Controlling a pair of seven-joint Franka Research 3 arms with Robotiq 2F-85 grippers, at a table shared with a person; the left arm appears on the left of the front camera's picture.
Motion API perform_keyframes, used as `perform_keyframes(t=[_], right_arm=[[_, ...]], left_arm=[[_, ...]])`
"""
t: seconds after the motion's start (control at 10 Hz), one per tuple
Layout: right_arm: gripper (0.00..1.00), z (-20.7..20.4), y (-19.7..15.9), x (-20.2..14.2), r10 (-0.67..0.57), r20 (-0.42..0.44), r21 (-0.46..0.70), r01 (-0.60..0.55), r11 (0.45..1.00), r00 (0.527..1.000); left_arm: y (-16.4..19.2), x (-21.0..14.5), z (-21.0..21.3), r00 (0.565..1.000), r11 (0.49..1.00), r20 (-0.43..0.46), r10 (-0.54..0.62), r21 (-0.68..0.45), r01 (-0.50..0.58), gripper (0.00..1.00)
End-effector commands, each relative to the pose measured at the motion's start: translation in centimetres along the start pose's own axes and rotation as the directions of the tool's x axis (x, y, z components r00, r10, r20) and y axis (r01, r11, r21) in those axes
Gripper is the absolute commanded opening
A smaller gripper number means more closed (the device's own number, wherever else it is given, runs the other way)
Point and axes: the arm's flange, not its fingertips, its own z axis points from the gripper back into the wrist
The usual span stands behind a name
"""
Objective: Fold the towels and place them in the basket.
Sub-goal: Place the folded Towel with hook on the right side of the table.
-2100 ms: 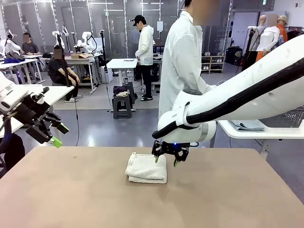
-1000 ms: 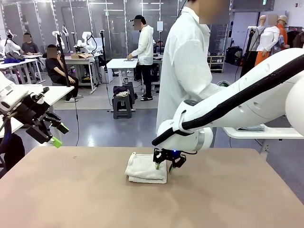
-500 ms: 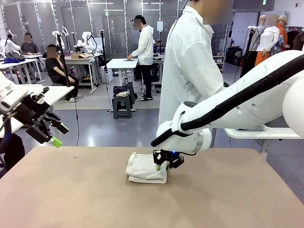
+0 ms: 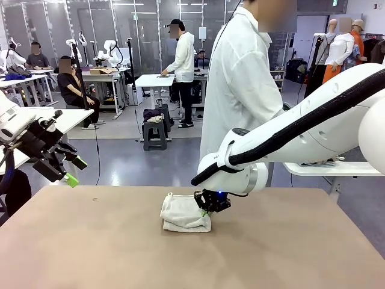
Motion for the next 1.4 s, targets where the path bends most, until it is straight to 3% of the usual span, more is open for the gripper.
perform_keyframes(t=[0.0, 0.2, 0.3, 0.4, 0.5, 0.7, 0.9, 1.3], right_arm=[[0.0, 0.0, -0.1, 0.0, -0.007, -0.002, 0.002, 0.007, 1.0, 1.0], [0.0, 0.0, -0.1, 0.0, -0.007, -0.002, 0.002, 0.007, 1.0, 1.0], [0.05, 0.0, 0.0, 0.0, 0.0, 0.0, 0.0, 0.0, 1.0, 1.0], [0.05, 0.6, -1.4, 0.0, 0.092, -0.107, -0.001, -0.092, 0.996, 0.99], [0.05, 3.1, -3.7, 0.3, 0.19, -0.142, 0.026, -0.188, 0.982, 0.971], [0.05, 8.7, -9.6, 1.1, 0.245, -0.157, 0.034, -0.243, 0.97, 0.957], [0.05, 12.9, -15.4, 2.1, 0.237, -0.149, -0.03, -0.244, 0.969, 0.96], [0.05, 15.1, -25.6, 6.7, 0.186, -0.055, -0.064, -0.189, 0.98, 0.981]], left_arm=[[0.0, 0.0, 0.0, 1.0, 1.0, 0.001, 0.0, 0.0, 0.0, 1.0], [0.0, 0.0, 0.0, 1.0, 1.0, 0.001, 0.0, 0.0, 0.0, 1.0], [0.0, 0.0, 0.0, 1.0, 1.0, 0.001, 0.0, 0.0, 0.0, 1.0], [0.0, 0.0, 0.0, 1.0, 1.0, 0.001, 0.0, 0.0, 0.0, 1.0], [0.0, 0.0, 0.0, 1.0, 1.0, 0.001, 0.0, 0.0, 0.0, 1.0], [0.0, 0.0, 0.0, 1.0, 1.0, 0.001, 0.0, 0.0, 0.0, 1.0], [0.0, 0.0, 0.0, 1.0, 1.0, 0.001, 0.0, 0.0, 0.0, 1.0], [0.0, 0.0, 0.0, 1.0, 1.0, 0.001, 0.0, 0.0, 0.0, 1.0]])
